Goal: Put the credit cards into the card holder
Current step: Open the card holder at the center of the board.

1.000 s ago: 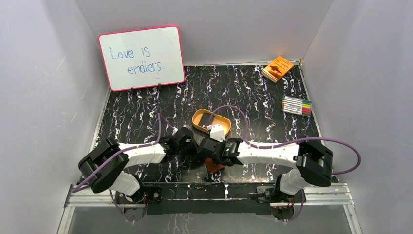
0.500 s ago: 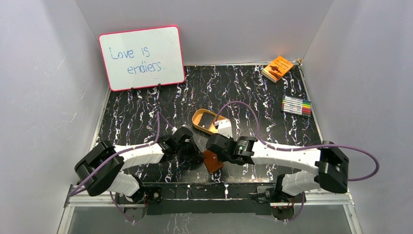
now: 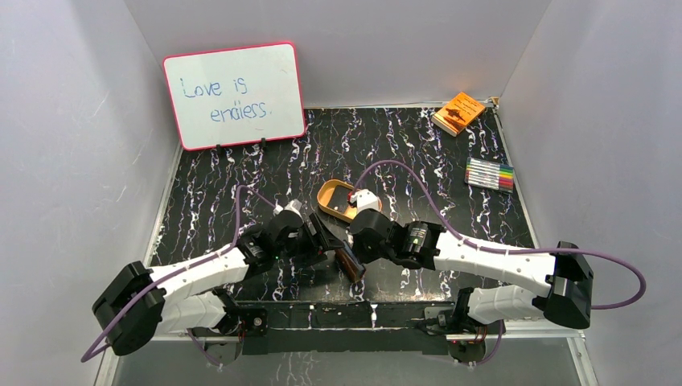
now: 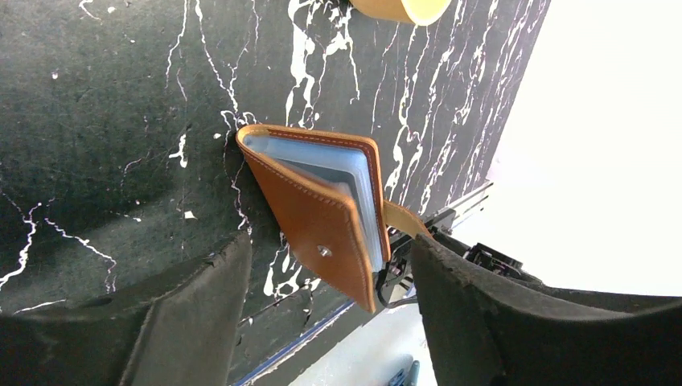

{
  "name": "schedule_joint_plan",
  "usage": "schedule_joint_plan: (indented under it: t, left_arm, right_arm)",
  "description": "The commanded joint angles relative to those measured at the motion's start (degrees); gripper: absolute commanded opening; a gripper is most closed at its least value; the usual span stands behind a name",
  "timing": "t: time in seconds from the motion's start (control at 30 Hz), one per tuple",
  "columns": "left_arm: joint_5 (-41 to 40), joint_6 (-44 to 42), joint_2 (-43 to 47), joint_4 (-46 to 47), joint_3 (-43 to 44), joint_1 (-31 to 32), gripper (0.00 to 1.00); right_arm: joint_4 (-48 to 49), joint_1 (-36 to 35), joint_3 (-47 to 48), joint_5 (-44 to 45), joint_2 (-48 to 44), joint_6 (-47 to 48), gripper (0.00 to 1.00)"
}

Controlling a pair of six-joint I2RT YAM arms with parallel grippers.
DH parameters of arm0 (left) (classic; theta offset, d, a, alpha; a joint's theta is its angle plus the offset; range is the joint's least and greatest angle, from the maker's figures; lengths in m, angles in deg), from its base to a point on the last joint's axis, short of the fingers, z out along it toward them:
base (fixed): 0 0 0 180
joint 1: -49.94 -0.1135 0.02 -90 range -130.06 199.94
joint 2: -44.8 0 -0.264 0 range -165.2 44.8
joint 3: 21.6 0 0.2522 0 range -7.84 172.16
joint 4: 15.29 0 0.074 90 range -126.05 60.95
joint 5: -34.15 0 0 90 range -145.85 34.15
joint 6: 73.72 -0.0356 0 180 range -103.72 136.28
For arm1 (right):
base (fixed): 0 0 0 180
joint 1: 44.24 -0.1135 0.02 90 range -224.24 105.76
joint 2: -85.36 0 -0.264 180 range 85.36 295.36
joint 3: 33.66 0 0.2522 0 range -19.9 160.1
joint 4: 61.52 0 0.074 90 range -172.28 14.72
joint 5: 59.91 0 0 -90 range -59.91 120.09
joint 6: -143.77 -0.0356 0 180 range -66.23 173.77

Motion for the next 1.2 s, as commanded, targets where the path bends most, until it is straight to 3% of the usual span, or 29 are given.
schedule_joint_plan:
  t: [0.0,0.2,0.33,0.53,0.73,1.17]
  left_arm:
    - [-0.04,1.14,2.17,2.41,-1.95,0.18,0.72]
    - [0.81,1.01,-0.41,3.28,-2.06,0.14,0.69]
    - [0.9,0.51,-1.98,2.2,-1.87,0.14,0.55]
    - [-0.41,-0.58,-2.04,-1.45,-2.28,0.14,0.22]
    - [-1.79,-3.24,-2.89,-4.55,-1.73,0.14,0.0]
    - [-2.52,-8.01,-3.7,-12.7,1.53,0.14,0.0]
  right_arm:
    - [4.48,0.03,1.21,-2.51,-0.54,0.66,0.0]
    - [7.01,0.04,-1.08,-3.89,-1.26,-2.32,0.0]
    - [7.26,0.06,-2.79,-2.99,-2.75,-4.53,0.0]
    - [6.76,0.05,-5.9,-0.54,-6.43,-9.02,0.0]
    - [4.85,0.04,-8.07,0.77,-8.31,-12.09,0.0]
    - [-9.63,0.06,-13.77,5.24,-9.97,-24.4,0.0]
